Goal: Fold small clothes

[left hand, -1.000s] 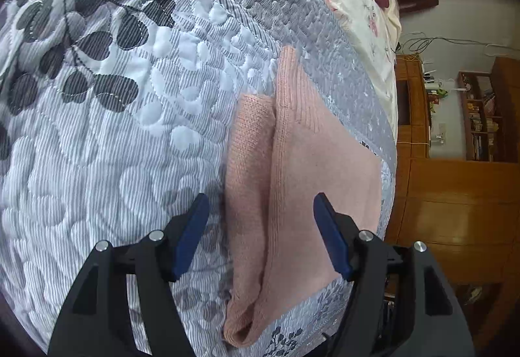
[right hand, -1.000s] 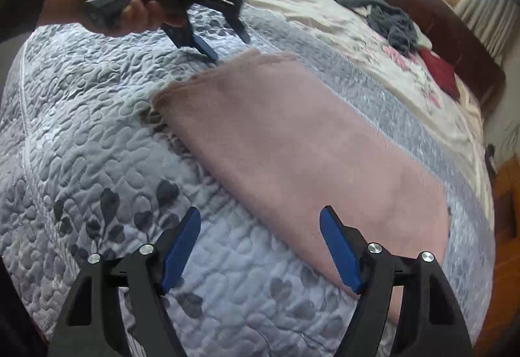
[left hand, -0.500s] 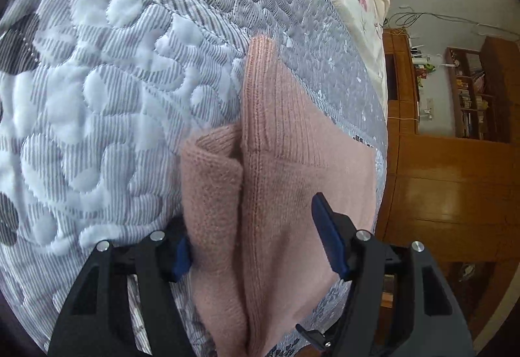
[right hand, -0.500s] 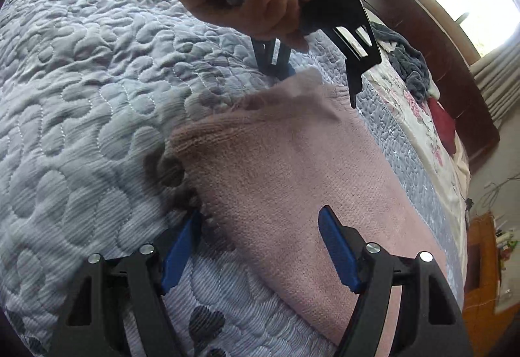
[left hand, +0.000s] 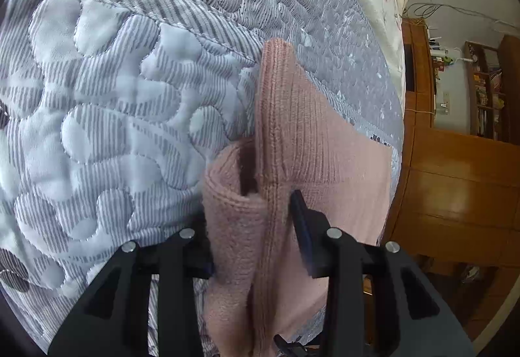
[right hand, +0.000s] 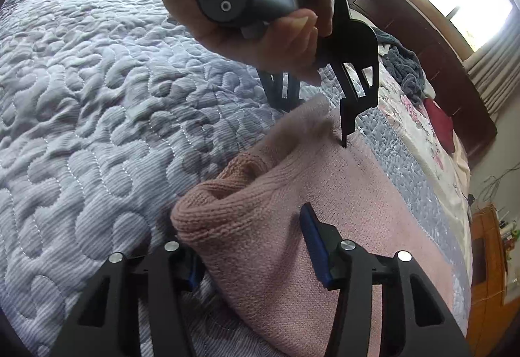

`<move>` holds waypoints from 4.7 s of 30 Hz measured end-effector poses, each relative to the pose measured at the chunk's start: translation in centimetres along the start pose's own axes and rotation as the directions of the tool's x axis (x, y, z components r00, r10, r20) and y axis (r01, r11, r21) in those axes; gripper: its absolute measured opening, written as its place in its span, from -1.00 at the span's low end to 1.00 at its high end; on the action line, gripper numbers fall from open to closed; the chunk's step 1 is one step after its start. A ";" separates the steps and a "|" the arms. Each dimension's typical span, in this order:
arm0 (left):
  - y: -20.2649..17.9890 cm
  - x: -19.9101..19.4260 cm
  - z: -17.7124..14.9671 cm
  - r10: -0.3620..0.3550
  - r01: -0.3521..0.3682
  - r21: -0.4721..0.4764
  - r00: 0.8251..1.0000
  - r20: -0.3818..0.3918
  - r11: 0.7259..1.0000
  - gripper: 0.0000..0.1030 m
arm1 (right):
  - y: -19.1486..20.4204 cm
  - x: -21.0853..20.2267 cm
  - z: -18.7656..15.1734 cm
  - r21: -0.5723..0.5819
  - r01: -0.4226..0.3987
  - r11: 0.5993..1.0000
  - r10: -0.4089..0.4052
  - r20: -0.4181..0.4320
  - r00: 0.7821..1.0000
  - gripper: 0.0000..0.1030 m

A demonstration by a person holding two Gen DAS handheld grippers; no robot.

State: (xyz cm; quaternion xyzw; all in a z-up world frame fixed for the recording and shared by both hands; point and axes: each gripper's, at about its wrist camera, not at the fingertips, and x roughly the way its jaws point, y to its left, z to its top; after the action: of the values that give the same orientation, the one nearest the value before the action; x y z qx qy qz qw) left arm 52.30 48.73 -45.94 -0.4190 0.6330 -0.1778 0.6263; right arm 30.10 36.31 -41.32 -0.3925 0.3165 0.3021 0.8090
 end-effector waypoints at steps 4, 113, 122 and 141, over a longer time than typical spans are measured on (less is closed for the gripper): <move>0.1 -0.1 0.0 0.006 -0.006 -0.007 1.000 -0.005 1.000 -0.42 | -0.7 0.1 0.4 0.048 -0.016 0.999 0.017 -0.014 1.000 -0.42; -38.8 25.3 -10.8 0.498 -0.578 0.286 0.811 0.307 0.765 0.27 | -33.3 -5.9 -35.1 0.890 -0.455 0.033 0.350 0.416 0.839 -0.21; -37.3 14.3 -13.3 0.227 -0.361 0.366 0.905 0.360 0.858 0.33 | -37.9 -3.4 -35.3 0.837 -0.543 -0.073 0.513 0.499 0.699 0.44; -23.8 8.2 -19.0 0.033 -0.112 0.257 0.955 0.295 0.960 0.29 | -42.0 0.7 -29.1 0.877 -0.478 0.054 0.586 0.360 0.726 0.22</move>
State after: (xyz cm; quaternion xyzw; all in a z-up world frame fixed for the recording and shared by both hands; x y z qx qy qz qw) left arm 42.87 22.96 -30.50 -0.3270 0.5199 -0.1765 0.7691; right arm 53.55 -8.93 -37.52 0.2884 0.5864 0.3137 0.6889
